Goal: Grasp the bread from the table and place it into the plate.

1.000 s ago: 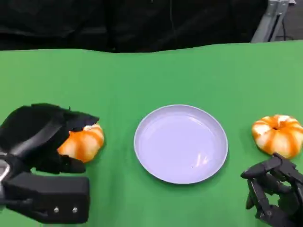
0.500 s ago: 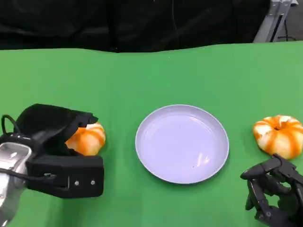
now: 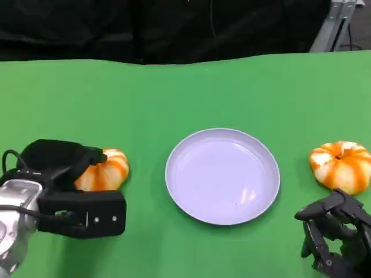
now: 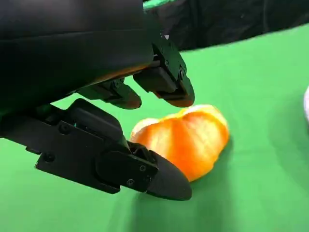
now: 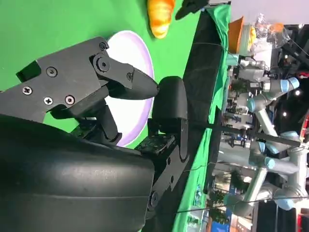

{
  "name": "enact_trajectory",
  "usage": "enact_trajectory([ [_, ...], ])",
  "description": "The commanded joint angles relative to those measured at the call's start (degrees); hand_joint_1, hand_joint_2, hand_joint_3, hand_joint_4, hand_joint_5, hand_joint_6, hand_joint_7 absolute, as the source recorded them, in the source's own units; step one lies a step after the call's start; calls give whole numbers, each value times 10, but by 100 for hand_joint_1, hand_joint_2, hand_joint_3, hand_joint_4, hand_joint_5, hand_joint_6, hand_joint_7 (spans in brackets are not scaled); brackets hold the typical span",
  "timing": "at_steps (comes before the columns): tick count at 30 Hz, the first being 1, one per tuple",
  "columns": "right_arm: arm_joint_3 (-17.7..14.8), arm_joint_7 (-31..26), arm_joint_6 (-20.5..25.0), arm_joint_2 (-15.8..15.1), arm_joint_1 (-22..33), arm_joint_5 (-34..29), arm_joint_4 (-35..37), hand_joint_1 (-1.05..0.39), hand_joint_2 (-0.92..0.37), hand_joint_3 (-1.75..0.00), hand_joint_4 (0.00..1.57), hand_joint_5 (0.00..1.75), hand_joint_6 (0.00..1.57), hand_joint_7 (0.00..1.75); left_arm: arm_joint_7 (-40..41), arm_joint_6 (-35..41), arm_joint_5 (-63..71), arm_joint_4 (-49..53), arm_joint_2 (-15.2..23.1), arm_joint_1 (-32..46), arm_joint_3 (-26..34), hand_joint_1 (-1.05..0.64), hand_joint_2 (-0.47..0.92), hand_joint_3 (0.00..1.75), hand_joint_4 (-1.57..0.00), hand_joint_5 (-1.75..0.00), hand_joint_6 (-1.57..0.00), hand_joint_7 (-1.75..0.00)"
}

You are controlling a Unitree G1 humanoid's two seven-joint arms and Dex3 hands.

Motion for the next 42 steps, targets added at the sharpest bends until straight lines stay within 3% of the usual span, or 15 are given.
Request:
enact_trajectory([
  [1, -3, -1, 1, -7, 2, 4, -6, -16, -70, -90, 83, 169, 79, 141, 21, 1, -12, 37, 1, -18, -10, -89, 92, 12, -56, 0, -60, 0],
  [18, -3, 0, 2, -9, 9, 1, -15, -15, -71, -90, 81, 170, 78, 142, 71, -17, -49, 120, -11, -54, -40, -85, 92, 13, -56, -1, -62, -1],
  [21, -3, 2, 3, -9, 12, 6, -19, -15, -71, -89, 81, 170, 78, 142, 99, -33, -55, 157, -31, -61, -47, -84, 92, 14, -58, -1, -64, -1],
  [24, -2, 4, 2, -8, 13, 7, -19, -14, -71, -89, 81, 169, 78, 141, 114, -47, -62, 175, -35, -65, -52, -69, 92, 12, -63, -3, -66, -2],
  [33, -2, 4, 4, -9, 14, 8, -23, -14, -71, -89, 82, 168, 78, 141, 138, -51, -75, 191, -39, -66, -57, -66, 92, 12, -64, -2, -66, -1],
  [34, -1, 4, 5, -9, 15, 7, -25, -14, -71, -89, 82, 168, 78, 140, 150, -50, -78, 194, -44, -63, -53, -33, 92, 15, -76, -5, -75, -4],
  [35, -1, 4, 7, -9, 16, 7, -26, -15, -71, -89, 81, 169, 78, 140, 159, -49, -81, 197, -47, -61, -51, -22, 92, 17, -81, -6, -79, -4],
  [37, -1, 4, 8, -9, 17, 7, -28, -15, -71, -89, 81, 169, 78, 140, 166, -50, -84, 200, -48, -61, -52, -12, 92, 18, -85, -6, -81, -4],
  [42, -1, 4, 10, -8, 17, 7, -30, -15, -71, -89, 81, 169, 79, 140, 171, -50, -88, 204, -47, -63, -57, -10, 92, 19, -87, -5, -82, -4],
])
